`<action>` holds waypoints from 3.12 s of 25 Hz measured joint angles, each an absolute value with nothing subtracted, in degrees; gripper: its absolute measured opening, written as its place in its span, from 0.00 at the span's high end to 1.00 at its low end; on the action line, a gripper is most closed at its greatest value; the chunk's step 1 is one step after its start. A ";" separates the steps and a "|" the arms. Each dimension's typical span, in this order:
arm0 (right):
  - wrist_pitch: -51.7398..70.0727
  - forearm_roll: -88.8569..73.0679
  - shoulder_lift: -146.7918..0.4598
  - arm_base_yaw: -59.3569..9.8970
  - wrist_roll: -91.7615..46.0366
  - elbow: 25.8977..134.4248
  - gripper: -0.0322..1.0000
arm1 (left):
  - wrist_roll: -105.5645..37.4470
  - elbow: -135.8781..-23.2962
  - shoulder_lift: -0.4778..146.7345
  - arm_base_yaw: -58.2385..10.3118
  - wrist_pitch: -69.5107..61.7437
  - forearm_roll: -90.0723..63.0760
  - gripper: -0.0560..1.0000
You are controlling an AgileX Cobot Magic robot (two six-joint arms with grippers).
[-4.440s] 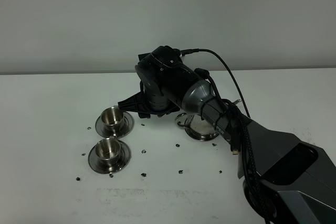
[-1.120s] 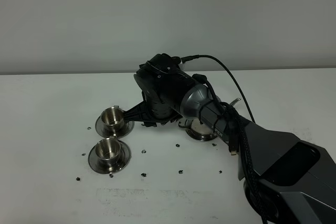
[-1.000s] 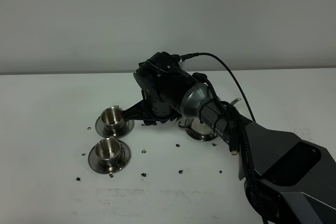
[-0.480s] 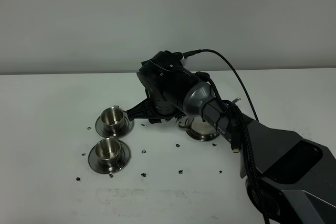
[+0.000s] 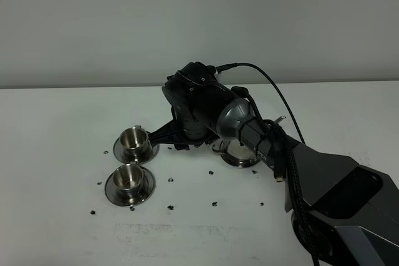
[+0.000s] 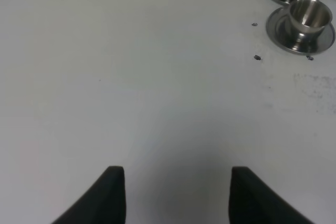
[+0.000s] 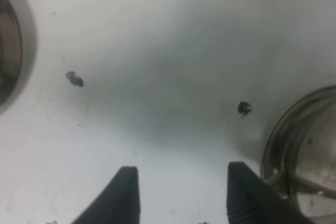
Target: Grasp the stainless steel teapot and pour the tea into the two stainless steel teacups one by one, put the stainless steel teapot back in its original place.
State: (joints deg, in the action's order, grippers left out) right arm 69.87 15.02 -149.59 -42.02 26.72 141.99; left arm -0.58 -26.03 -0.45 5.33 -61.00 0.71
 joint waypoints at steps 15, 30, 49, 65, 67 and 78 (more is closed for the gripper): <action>69.72 16.09 -145.12 -41.54 24.76 135.62 0.61 | -0.58 -26.03 -0.45 5.33 -61.00 0.71 0.51; 69.69 11.91 -143.84 -40.84 24.33 131.61 0.61 | -0.58 -26.03 -0.45 5.33 -61.00 0.71 0.51; 69.72 12.08 -138.06 -40.19 26.09 120.04 0.61 | -0.58 -26.03 -0.45 5.33 -61.00 0.71 0.51; 69.65 12.64 -137.72 -39.72 26.26 118.09 0.61 | -0.58 -26.03 -0.45 5.33 -61.00 0.71 0.51; 69.65 12.73 -137.72 -39.45 26.26 118.09 0.61 | -0.58 -26.03 -0.45 5.33 -61.00 0.71 0.51; 69.60 12.49 -137.72 -38.61 26.18 118.09 0.61 | -0.58 -26.03 -0.45 5.33 -61.00 0.71 0.51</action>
